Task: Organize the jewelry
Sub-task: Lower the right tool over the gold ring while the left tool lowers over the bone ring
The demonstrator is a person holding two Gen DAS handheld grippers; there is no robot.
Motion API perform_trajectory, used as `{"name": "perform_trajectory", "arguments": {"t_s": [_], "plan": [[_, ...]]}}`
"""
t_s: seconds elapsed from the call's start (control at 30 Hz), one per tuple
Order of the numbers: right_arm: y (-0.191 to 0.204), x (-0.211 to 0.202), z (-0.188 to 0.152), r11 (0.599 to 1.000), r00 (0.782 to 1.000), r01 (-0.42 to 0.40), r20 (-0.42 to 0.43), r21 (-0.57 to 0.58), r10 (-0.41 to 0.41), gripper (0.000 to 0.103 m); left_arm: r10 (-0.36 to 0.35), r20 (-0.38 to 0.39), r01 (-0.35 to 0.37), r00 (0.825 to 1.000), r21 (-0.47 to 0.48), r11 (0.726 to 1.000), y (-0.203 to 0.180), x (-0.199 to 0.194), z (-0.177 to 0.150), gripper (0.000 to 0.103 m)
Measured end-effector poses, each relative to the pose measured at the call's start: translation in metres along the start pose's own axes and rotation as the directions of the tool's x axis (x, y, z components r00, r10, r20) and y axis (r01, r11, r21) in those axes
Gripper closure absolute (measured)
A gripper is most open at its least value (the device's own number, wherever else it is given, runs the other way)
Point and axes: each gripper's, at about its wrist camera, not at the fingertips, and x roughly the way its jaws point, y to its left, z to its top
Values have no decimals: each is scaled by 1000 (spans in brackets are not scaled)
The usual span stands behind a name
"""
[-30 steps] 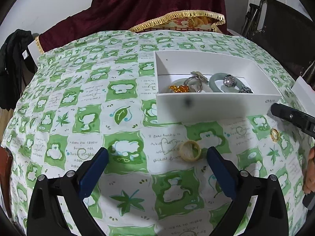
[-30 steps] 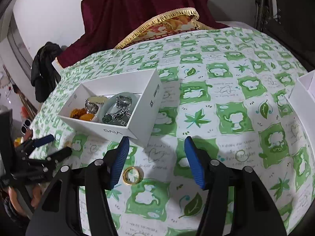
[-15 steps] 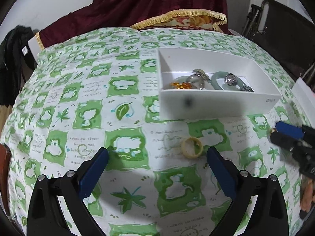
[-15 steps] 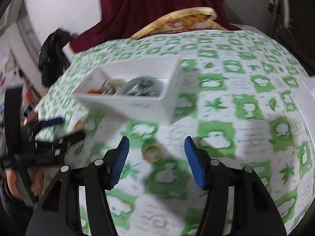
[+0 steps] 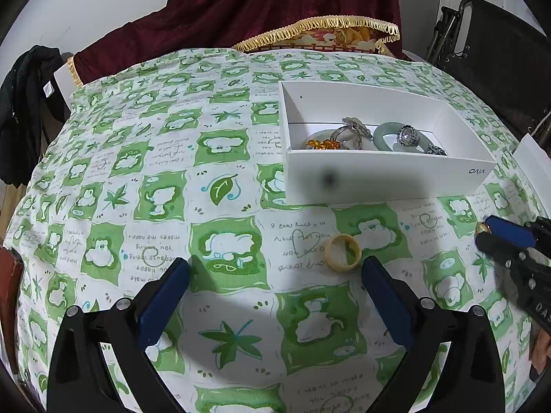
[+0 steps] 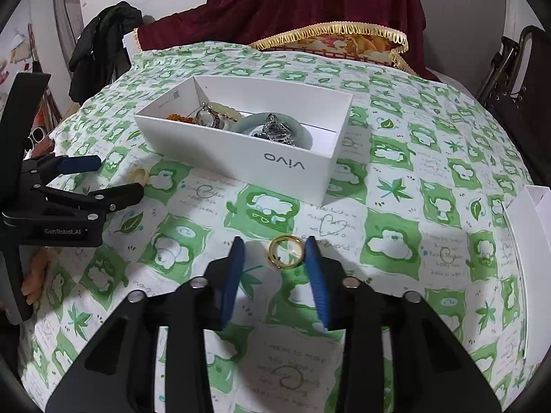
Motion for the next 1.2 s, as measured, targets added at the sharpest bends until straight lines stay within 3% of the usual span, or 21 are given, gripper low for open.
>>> {"name": "perform_trajectory", "arguments": {"t_s": [0.07,0.3,0.47,0.7,0.87,1.2], "plan": [[-2,-1,0,1000,1000,0,1,5,0,83,-2,0,2,1000,1,1000,0,0,0,3],[0,-1,0,1000,1000,-7,-2,-10,7,83,-65,54,60,996,96,994,-20,-11,-4,3],[0,-1,0,1000,1000,-13,-3,-5,13,82,-113,29,109,993,116,987,-25,-7,-4,25],[0,-1,0,1000,1000,-11,-3,-7,11,82,-136,48,132,990,83,988,-19,-7,1,44],[0,-1,0,1000,1000,-10,-4,-8,10,82,-129,55,122,990,113,986,-25,-10,0,77],[0,-1,1,1000,1000,-6,-4,-10,6,82,-136,52,127,989,156,980,-35,-15,-6,81]]}}
